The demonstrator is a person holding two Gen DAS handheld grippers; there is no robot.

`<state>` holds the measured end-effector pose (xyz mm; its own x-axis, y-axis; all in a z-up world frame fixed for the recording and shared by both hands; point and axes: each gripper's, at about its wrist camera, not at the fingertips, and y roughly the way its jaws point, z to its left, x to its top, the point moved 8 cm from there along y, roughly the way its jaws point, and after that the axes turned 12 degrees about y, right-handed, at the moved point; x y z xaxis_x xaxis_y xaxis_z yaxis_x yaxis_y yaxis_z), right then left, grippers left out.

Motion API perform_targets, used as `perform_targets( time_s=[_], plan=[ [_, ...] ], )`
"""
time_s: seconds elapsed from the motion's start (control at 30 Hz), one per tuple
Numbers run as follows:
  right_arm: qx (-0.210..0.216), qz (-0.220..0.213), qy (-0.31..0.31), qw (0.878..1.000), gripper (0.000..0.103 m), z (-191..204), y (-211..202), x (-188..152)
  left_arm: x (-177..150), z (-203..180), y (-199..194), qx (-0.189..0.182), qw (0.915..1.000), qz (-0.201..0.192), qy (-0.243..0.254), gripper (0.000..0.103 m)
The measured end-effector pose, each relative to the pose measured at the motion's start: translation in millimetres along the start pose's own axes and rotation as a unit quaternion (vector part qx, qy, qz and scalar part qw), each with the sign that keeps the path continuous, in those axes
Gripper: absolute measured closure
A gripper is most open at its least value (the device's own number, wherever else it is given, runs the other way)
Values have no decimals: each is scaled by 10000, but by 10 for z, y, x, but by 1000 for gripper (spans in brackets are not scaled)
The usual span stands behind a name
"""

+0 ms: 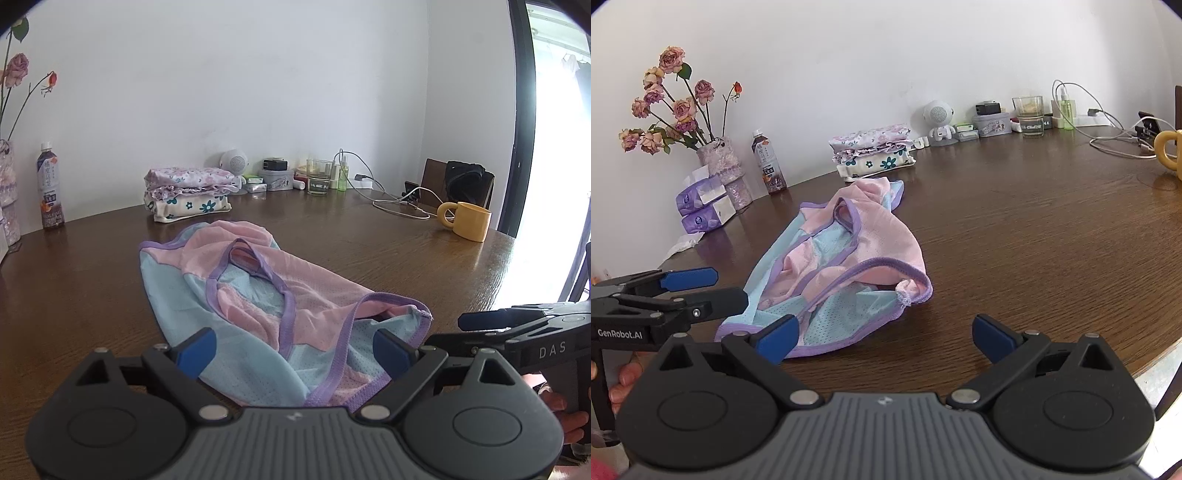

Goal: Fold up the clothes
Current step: 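Move both open grippers toward the lavender trim at the garment's waistband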

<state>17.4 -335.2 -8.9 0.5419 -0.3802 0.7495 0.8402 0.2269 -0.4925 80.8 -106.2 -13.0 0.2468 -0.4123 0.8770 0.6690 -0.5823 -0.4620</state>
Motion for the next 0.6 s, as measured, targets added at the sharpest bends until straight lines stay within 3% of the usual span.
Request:
perform_targets(
  time_s=[0.47,0.6],
  plan=[
    [-36,-106,17,9999,14,-60,-51,86,133,-40,38,-27,9998,-116,143,11],
    [-122,-57,36,9999,26,-80,-11,105,120,-50,98,-47,9998,-81,150,11]
  ],
)
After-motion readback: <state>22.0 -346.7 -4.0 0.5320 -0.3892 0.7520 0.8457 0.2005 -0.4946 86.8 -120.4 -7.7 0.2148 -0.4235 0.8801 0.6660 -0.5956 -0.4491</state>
